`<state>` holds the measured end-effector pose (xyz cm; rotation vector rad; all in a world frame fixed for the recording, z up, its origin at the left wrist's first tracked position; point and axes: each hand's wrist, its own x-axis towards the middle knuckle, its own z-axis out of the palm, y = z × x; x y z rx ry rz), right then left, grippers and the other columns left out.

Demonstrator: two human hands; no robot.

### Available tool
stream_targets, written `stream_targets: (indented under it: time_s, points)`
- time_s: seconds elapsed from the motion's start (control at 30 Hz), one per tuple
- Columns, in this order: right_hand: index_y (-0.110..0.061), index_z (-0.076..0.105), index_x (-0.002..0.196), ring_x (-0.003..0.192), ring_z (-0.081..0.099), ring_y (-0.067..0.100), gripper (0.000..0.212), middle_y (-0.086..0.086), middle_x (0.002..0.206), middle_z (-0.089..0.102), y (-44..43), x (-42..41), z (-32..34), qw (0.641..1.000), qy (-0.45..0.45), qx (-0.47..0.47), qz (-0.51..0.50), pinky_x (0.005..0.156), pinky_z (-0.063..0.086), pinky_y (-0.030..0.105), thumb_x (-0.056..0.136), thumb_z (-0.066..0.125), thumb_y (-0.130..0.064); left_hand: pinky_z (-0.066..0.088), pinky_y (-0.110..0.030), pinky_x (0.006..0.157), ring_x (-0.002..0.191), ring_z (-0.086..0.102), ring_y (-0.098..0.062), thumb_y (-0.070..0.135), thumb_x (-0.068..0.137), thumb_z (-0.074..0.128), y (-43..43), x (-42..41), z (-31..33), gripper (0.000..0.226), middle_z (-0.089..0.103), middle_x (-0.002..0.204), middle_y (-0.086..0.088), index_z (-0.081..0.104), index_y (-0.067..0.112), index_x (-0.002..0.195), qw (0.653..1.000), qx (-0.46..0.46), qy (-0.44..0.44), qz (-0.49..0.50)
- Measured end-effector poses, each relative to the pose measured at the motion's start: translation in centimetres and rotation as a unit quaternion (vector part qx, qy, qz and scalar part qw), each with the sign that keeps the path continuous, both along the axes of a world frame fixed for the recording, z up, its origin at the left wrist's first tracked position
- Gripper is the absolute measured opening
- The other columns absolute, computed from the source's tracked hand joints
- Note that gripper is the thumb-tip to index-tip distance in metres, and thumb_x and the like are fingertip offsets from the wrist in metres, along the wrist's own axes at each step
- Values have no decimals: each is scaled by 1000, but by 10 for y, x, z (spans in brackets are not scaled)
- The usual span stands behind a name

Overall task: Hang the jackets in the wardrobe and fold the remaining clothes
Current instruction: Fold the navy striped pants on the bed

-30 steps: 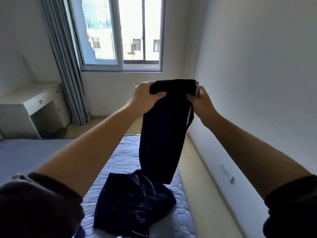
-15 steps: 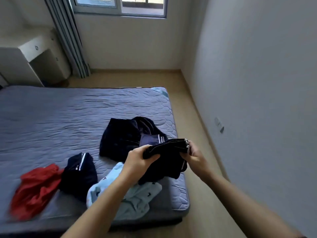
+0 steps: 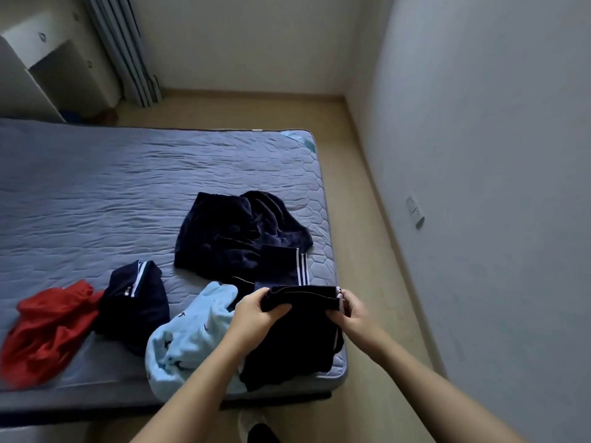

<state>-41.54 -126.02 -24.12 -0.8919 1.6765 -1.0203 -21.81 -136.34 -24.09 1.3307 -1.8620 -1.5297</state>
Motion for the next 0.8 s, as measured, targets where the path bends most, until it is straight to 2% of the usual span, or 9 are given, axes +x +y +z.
stream_targets:
  time_s: [0.13,0.3,0.37,0.5,0.57,0.6,0.67,0.73,0.8]
  points:
    - [-8,60,115,99,64,15,23,10,109,68,-61,-23,-43,999,-17,28,-32,90,51,34,94,60,-17,53,-30,78,82,68,-8,20,81,73,-68,-35,-42,11,73,84,7,69,28,86,999,33,1,15]
    - [-16,61,94,80,57,6,7,-7,84,64,-148,-62,-144,995,-37,53,-80,71,46,18,95,58,-22,51,-26,80,86,66,-4,21,86,66,-153,-86,-130,14,72,89,11,67,33,91,998,59,-26,18]
    - [-16,60,89,76,55,6,11,-9,77,61,-182,-76,-196,992,-46,63,-95,65,44,15,95,58,-25,48,-21,76,87,65,-4,24,87,65,-183,-105,-178,11,70,90,12,65,33,91,996,62,-52,26]
    - [-11,59,103,94,63,18,20,5,98,67,-238,-99,-312,989,-61,106,-81,83,49,31,96,57,-29,40,-15,67,86,61,-4,27,88,64,-226,-129,-284,2,67,88,12,63,28,90,990,65,-115,53]
    - [-11,59,104,93,63,15,18,3,98,67,-257,-103,-363,988,-75,116,-67,75,49,21,95,58,-26,40,-16,68,91,61,-9,26,89,63,-242,-136,-333,1,64,92,12,63,27,90,985,63,-147,66]
    - [-9,60,101,88,62,14,16,2,93,66,-266,-105,-384,989,-71,112,-64,69,46,15,94,60,-23,42,-18,74,98,59,-12,27,89,63,-249,-139,-356,6,62,101,8,64,25,94,982,53,-166,75]
    - [-1,61,88,84,56,15,16,6,87,61,-284,-110,-418,994,-30,87,-59,65,41,12,90,64,-17,39,-29,98,121,46,-19,30,89,64,-263,-142,-394,28,47,131,-2,64,16,113,970,21,-222,96]
    - [-4,61,77,98,52,16,17,8,97,57,-304,-117,-442,997,-5,64,-54,79,39,18,85,69,-17,27,-37,113,138,28,-21,33,88,65,-276,-145,-416,40,26,151,-4,61,13,123,961,5,-247,125]
    - [-11,64,77,120,46,15,15,1,114,53,-320,-124,-458,996,-17,68,-56,98,36,28,82,72,-21,21,-35,115,142,23,-21,32,87,67,-291,-148,-429,40,22,155,-6,62,14,123,962,10,-238,132]
